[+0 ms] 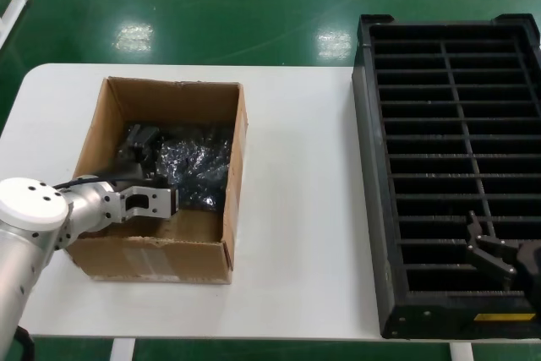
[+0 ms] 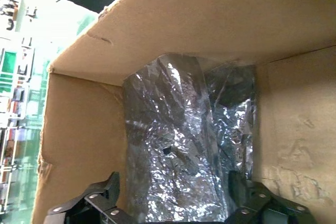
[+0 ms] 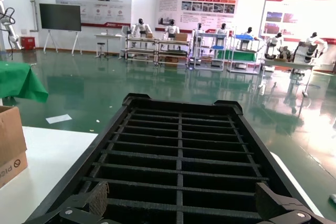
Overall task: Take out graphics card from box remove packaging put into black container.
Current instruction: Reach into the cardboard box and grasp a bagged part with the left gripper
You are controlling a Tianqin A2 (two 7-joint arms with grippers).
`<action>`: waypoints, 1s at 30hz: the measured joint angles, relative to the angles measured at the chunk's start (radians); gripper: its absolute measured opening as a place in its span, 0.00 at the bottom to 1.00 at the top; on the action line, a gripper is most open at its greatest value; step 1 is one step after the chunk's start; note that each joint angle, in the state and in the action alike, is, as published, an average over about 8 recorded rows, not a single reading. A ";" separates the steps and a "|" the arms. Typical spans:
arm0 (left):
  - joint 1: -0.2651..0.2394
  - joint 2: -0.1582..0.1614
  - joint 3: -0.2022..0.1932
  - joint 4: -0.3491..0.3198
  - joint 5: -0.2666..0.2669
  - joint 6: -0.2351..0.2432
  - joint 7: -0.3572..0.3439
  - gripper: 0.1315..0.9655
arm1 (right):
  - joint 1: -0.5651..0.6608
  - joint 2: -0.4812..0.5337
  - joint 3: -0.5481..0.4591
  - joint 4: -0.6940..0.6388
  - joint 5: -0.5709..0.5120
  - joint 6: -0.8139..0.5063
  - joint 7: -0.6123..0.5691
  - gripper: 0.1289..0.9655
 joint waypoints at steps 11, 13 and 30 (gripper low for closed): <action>0.008 -0.005 -0.002 -0.015 -0.030 -0.012 0.034 0.54 | 0.000 0.000 0.000 0.000 0.000 0.000 0.000 1.00; 0.010 -0.008 0.000 -0.021 -0.031 -0.013 0.032 0.48 | 0.000 0.000 0.000 0.000 0.000 0.000 0.000 1.00; 0.083 -0.070 0.049 -0.177 0.013 -0.019 -0.093 0.11 | 0.000 0.000 0.000 0.000 0.000 0.000 0.000 1.00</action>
